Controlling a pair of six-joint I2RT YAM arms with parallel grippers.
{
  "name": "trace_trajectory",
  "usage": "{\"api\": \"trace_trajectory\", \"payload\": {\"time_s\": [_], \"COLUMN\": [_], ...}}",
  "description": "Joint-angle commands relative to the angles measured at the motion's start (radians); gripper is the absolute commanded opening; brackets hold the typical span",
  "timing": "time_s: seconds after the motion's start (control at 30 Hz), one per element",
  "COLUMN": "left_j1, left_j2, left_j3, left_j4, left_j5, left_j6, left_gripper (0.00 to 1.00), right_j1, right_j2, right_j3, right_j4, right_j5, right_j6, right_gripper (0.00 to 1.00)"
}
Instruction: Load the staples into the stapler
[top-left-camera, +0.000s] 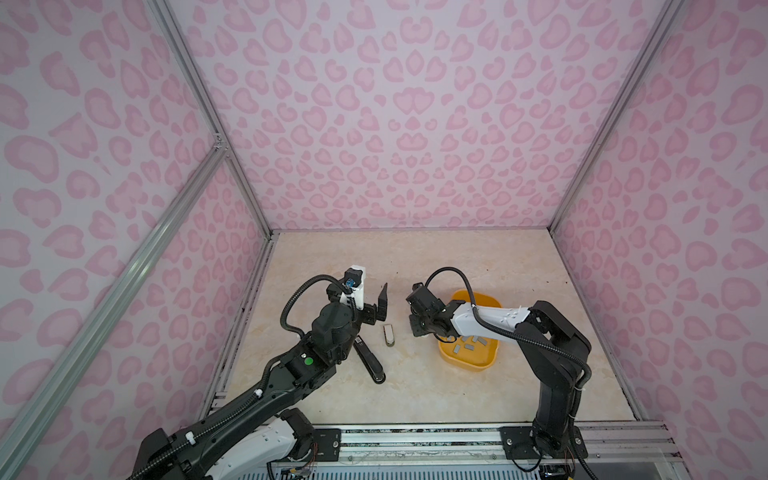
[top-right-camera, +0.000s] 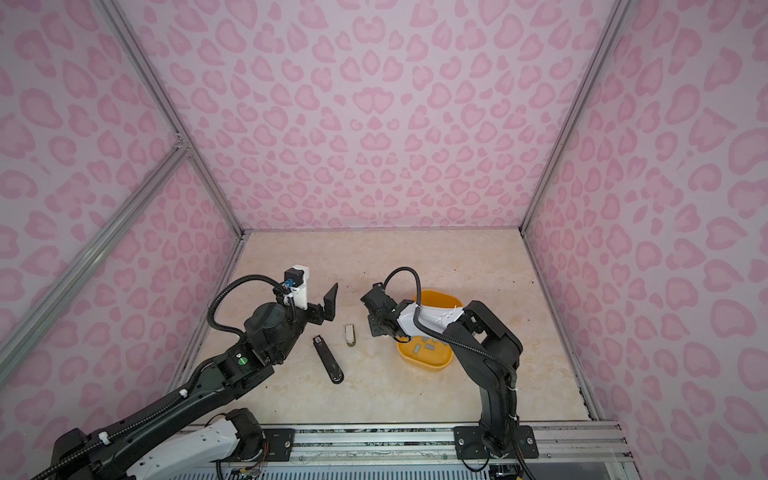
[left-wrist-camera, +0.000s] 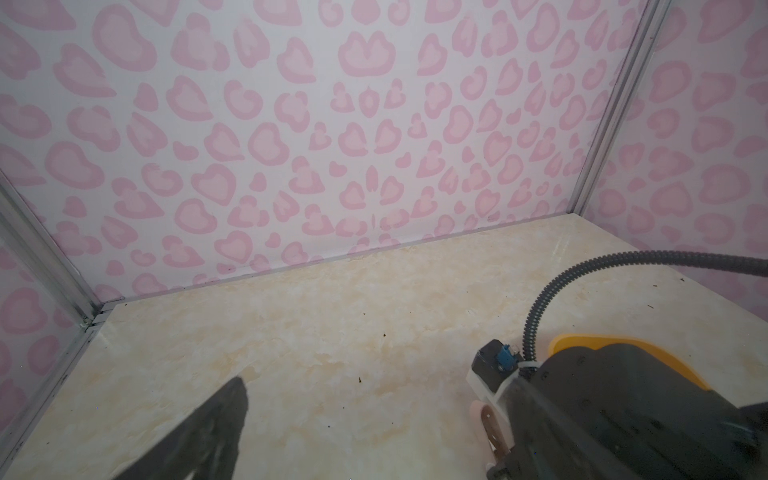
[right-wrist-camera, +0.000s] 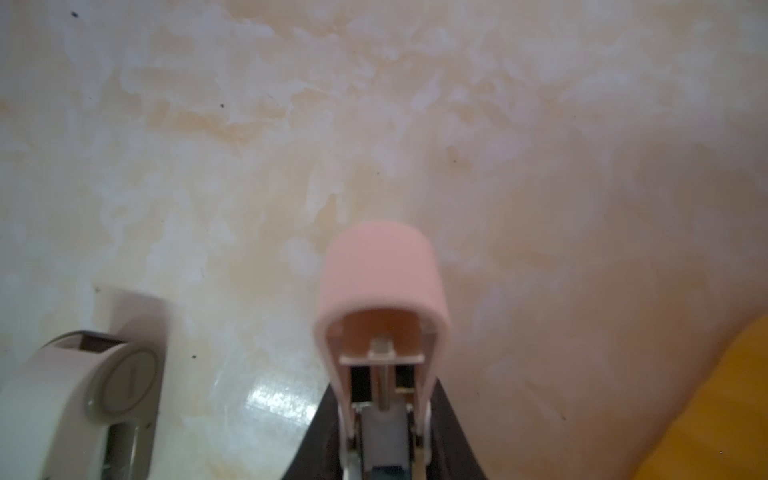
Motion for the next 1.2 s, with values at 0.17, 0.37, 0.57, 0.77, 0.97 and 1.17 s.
{"api": "trace_trajectory", "payload": {"time_s": [0.17, 0.37, 0.57, 0.77, 0.97, 1.17], "left_j1": [0.001, 0.001, 0.001, 0.001, 0.0, 0.014], "left_j2": [-0.022, -0.081, -0.052, 0.03, 0.06, 0.243], "left_j3": [0.006, 0.096, 0.308, 0.569, 0.413, 0.343], "left_j4": [-0.018, -0.103, -0.179, -0.334, -0.416, -0.754], "left_j5": [0.085, 0.192, 0.284, 0.29, 0.239, 0.316], "left_j6": [0.03, -0.007, -0.071, 0.226, 0.955, 1.522], "left_gripper": [0.97, 0.97, 0.97, 0.96, 0.95, 0.9], "right_j1": [0.005, 0.018, 0.029, 0.006, -0.066, -0.177], "right_j2": [-0.026, -0.113, -0.22, -0.34, -0.411, -0.452], "right_j3": [-0.012, -0.045, -0.093, -0.159, -0.221, -0.276], "right_j4": [-0.019, 0.001, 0.04, 0.066, 0.103, 0.128], "right_j5": [0.041, 0.087, 0.088, 0.125, 0.101, 0.025], "right_j6": [0.014, -0.036, -0.077, -0.09, -0.072, -0.038], "right_gripper": [0.43, 0.63, 0.67, 0.69, 0.68, 0.68]}}
